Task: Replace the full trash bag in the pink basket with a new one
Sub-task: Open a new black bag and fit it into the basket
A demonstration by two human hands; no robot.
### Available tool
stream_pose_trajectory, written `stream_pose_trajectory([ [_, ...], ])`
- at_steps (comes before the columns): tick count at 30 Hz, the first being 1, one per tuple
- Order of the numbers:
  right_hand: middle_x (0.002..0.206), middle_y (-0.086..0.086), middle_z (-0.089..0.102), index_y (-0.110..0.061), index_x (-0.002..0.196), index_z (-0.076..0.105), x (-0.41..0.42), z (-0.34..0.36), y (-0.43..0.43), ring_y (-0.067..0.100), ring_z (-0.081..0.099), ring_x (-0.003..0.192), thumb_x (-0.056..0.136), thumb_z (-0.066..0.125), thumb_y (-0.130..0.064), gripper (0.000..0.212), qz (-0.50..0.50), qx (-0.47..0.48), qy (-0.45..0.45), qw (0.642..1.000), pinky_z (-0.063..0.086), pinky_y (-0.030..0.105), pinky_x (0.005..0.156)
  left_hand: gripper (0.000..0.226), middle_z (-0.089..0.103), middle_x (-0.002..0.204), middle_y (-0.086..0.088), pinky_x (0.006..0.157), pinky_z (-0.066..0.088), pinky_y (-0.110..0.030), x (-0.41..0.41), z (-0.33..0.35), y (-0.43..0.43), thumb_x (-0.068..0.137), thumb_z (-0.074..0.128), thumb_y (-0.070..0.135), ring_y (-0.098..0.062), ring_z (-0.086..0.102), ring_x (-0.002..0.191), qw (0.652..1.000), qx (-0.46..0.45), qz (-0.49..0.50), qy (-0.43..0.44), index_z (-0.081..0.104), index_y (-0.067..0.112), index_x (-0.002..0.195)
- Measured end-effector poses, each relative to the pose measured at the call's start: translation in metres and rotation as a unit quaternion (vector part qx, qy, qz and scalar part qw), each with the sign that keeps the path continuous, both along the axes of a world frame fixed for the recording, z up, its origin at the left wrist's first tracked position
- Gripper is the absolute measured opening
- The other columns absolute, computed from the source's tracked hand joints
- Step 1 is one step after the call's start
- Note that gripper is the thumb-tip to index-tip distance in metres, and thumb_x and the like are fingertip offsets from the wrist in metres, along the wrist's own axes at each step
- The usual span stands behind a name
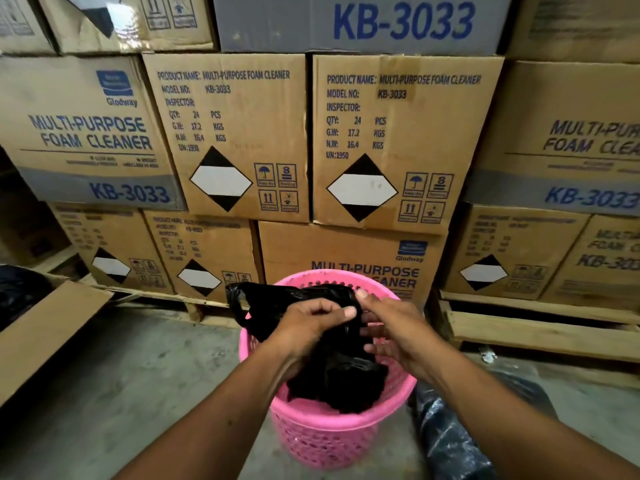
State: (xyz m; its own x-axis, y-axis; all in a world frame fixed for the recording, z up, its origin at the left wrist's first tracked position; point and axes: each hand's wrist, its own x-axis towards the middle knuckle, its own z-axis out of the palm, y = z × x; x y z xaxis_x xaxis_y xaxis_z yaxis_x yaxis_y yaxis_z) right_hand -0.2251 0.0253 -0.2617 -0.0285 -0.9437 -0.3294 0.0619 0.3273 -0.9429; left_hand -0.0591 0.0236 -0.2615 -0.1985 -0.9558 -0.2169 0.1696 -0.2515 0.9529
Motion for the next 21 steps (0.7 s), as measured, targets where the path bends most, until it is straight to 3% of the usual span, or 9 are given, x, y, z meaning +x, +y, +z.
stream_pose_trajectory([
  [2,0.075,0.001,0.074,-0.012,0.088,0.076,0.005,-0.006,-0.003,0.011,0.069,0.063,0.088,0.073,-0.024,0.012,0.01,-0.006,-0.004,1.0,0.054,0.023,0.053,0.014,0.068,0.073,-0.007,0.067,0.054,-0.033,-0.004,-0.001,-0.001,0.076,0.079,0.016,-0.018,0.064,0.069,0.999,0.021,-0.015,0.043,0.069,0.015,0.068],
  [5,0.067,0.003,0.07,-0.01,0.076,0.07,-0.001,-0.009,-0.006,0.005,0.066,0.051,0.091,0.066,-0.008,0.015,-0.034,-0.018,0.011,0.999,0.05,0.016,0.045,0.024,0.064,0.079,-0.012,0.067,0.058,-0.038,-0.002,-0.007,-0.005,0.085,0.072,0.003,-0.024,0.062,0.078,0.998,0.039,0.002,0.044,0.06,0.013,0.066],
  [8,0.071,0.014,0.071,-0.01,0.074,0.068,-0.026,-0.011,-0.011,0.022,0.068,0.065,0.086,0.06,-0.001,0.017,-0.125,0.003,-0.059,0.99,0.057,0.03,0.063,0.036,0.057,0.078,-0.015,0.06,0.053,-0.033,0.012,-0.018,-0.008,0.088,0.054,-0.013,-0.024,0.058,0.076,0.994,0.051,0.097,-0.001,0.051,0.015,0.066],
  [10,0.078,0.019,0.064,-0.011,0.076,0.062,-0.044,-0.013,-0.014,0.029,0.062,0.074,0.083,0.051,0.006,0.022,-0.155,-0.004,-0.07,0.985,0.055,0.04,0.071,0.026,0.069,0.09,-0.018,0.073,0.057,-0.039,0.021,-0.022,-0.009,0.09,0.052,-0.012,-0.031,0.067,0.084,0.985,0.061,0.16,-0.014,0.068,0.008,0.086],
  [12,0.072,0.012,0.065,-0.015,0.074,0.061,-0.054,-0.015,-0.013,0.024,0.062,0.066,0.082,0.044,0.01,0.031,-0.132,-0.008,-0.026,0.991,0.054,0.032,0.058,0.021,0.076,0.094,-0.016,0.078,0.06,-0.044,0.028,-0.022,-0.01,0.09,0.057,-0.006,-0.032,0.072,0.088,0.976,0.073,0.205,-0.018,0.072,0.004,0.101],
  [14,0.076,0.008,0.072,-0.017,0.078,0.071,-0.054,-0.018,-0.011,0.021,0.065,0.068,0.082,0.043,0.004,0.035,-0.071,0.001,0.059,0.996,0.052,0.029,0.059,0.019,0.073,0.077,-0.006,0.066,0.059,-0.032,0.036,-0.024,-0.013,0.087,0.054,-0.001,-0.022,0.071,0.073,0.974,0.068,0.211,-0.052,0.069,0.01,0.082],
  [16,0.092,0.013,0.075,-0.016,0.091,0.075,-0.053,-0.022,-0.01,0.028,0.067,0.087,0.08,0.048,-0.01,0.03,-0.015,0.017,0.153,0.988,0.051,0.035,0.075,0.02,0.068,0.064,0.005,0.06,0.047,-0.025,0.04,-0.024,-0.012,0.085,0.055,0.011,-0.014,0.065,0.064,0.973,0.053,0.167,-0.15,0.062,0.014,0.067],
  [19,0.088,0.004,0.079,-0.019,0.094,0.077,-0.051,-0.02,-0.007,0.024,0.075,0.086,0.087,0.063,-0.045,0.03,0.064,0.014,0.227,0.972,0.054,0.034,0.081,0.021,0.077,0.078,0.011,0.064,0.051,-0.026,0.047,-0.024,-0.011,0.087,0.071,0.037,-0.011,0.069,0.077,0.928,-0.022,0.115,-0.355,0.078,0.017,0.084],
  [21,0.083,0.006,0.08,-0.015,0.088,0.079,-0.048,-0.02,-0.007,0.024,0.076,0.08,0.087,0.069,-0.047,0.034,0.08,-0.028,0.269,0.959,0.058,0.035,0.076,0.024,0.079,0.097,0.0,0.073,0.054,-0.028,0.052,-0.024,-0.008,0.085,0.077,0.03,-0.017,0.07,0.089,0.897,-0.078,0.143,-0.411,0.078,0.015,0.103],
])
